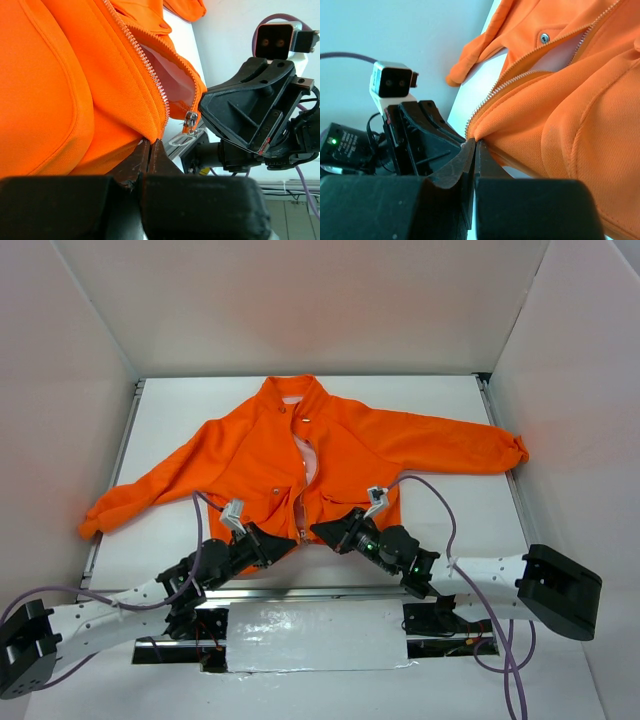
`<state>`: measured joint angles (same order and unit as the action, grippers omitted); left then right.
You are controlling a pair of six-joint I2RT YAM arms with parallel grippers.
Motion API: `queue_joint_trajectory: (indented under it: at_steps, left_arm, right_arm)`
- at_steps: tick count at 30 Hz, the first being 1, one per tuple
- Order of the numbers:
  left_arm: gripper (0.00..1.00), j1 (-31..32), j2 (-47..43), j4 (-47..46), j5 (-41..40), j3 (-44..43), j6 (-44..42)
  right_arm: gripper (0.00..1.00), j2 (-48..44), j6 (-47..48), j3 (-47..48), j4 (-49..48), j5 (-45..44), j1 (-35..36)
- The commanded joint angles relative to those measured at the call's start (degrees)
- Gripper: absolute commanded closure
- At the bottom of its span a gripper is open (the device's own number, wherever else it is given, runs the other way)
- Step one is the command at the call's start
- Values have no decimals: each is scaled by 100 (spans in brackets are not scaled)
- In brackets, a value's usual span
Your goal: Zip up the jacket
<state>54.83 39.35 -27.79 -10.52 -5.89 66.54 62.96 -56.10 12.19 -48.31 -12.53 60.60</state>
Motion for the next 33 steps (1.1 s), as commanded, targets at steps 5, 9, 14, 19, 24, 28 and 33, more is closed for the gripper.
queue_joint_trajectory:
  at_steps: [5, 9, 14, 19, 24, 28, 33]
  left_arm:
    - [100, 37, -235, 37, -213, -325, -484]
    - [100, 37, -270, -68, -319, -334, -590]
    - [100, 28, -148, -490, -126, -342, -669]
    - [100, 28, -24, -718, 76, -360, -643]
    - [100, 28, -77, -868, 112, -299, -564]
    - [100, 28, -77, -842, 112, -307, -555]
    - [100, 28, -68, -816, 77, -290, -520]
  right_arm:
    - [100, 41, 897, -128, -950, 541, 40]
    - [100, 59, 1013, -313, -1223, 603, 49]
    - [100, 146, 1223, -401, -1558, 779, 40]
    - [100, 217, 1338, -428, -1707, 647, 49]
    - [100, 313, 1426, -445, -1883, 560, 40]
    - [100, 392, 1444, -401, -1883, 524, 49]
    - [100, 384, 1391, -463, -1989, 305, 57]
